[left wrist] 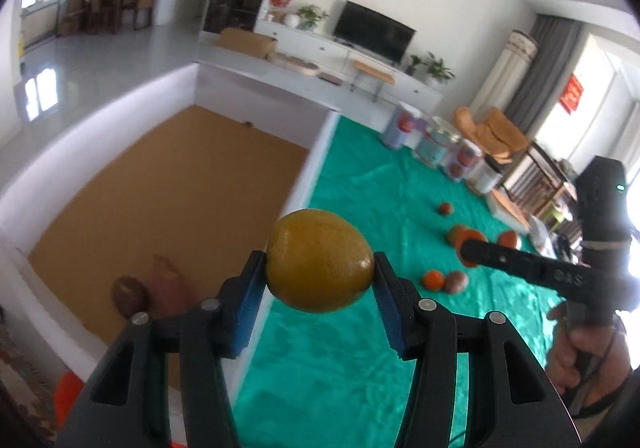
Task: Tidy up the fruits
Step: 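Carry both fruits to the white box and release them inside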
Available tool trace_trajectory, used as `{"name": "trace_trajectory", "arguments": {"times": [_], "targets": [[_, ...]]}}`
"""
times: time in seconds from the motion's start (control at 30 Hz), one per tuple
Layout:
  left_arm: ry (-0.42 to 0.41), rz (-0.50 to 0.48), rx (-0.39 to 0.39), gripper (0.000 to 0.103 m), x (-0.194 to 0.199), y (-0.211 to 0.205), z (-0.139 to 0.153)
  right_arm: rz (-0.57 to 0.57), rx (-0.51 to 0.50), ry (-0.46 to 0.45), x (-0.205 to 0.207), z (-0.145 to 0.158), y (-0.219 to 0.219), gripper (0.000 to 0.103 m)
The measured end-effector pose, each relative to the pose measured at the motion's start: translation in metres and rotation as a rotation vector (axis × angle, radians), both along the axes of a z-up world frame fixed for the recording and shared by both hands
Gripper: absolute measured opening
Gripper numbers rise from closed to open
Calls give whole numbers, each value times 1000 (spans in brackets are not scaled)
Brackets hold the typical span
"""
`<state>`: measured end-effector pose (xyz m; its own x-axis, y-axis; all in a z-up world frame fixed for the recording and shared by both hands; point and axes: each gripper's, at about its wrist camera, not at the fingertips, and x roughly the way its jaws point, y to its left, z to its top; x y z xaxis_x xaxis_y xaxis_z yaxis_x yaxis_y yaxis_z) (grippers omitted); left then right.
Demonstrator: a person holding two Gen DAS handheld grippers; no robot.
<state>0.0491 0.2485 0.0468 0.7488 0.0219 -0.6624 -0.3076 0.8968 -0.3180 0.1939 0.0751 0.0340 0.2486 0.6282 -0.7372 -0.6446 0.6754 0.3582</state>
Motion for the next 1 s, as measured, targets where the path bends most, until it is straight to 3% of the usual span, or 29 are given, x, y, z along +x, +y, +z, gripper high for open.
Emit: {"name": "trace_trajectory", "arguments": {"times": [0.23,0.37,0.43,0.5,0.57,0.63,0.73,0.87,1.0], "targets": [[209,194,33,54,13,93,-38,211,-75,-32,-31,-21,141,31],[271,218,35,54,23,110,-55,190,-134,-26,-19,-39,174,33],[262,252,37,62,26,114,-54,143,-119,-50,-10,-27,171,40],[206,280,53,83,25,113,-40,95,-29,-72,-6,-2,153,62],[120,288,64,91,17,106,-18,58,49,-135,-7,27,124,75],[54,282,90,93,15,90,1,9,72,-213,-8,47,90,82],[-19,189,87,94,15,52,20,-64,73,-292,-11,59,26,87],[-52,18,91,98,22,-16,18,-207,-25,-356,-15,32,-77,95],[45,-149,108,98,53,-84,-27,-364,-211,-289,-8,-28,-178,95]]}}
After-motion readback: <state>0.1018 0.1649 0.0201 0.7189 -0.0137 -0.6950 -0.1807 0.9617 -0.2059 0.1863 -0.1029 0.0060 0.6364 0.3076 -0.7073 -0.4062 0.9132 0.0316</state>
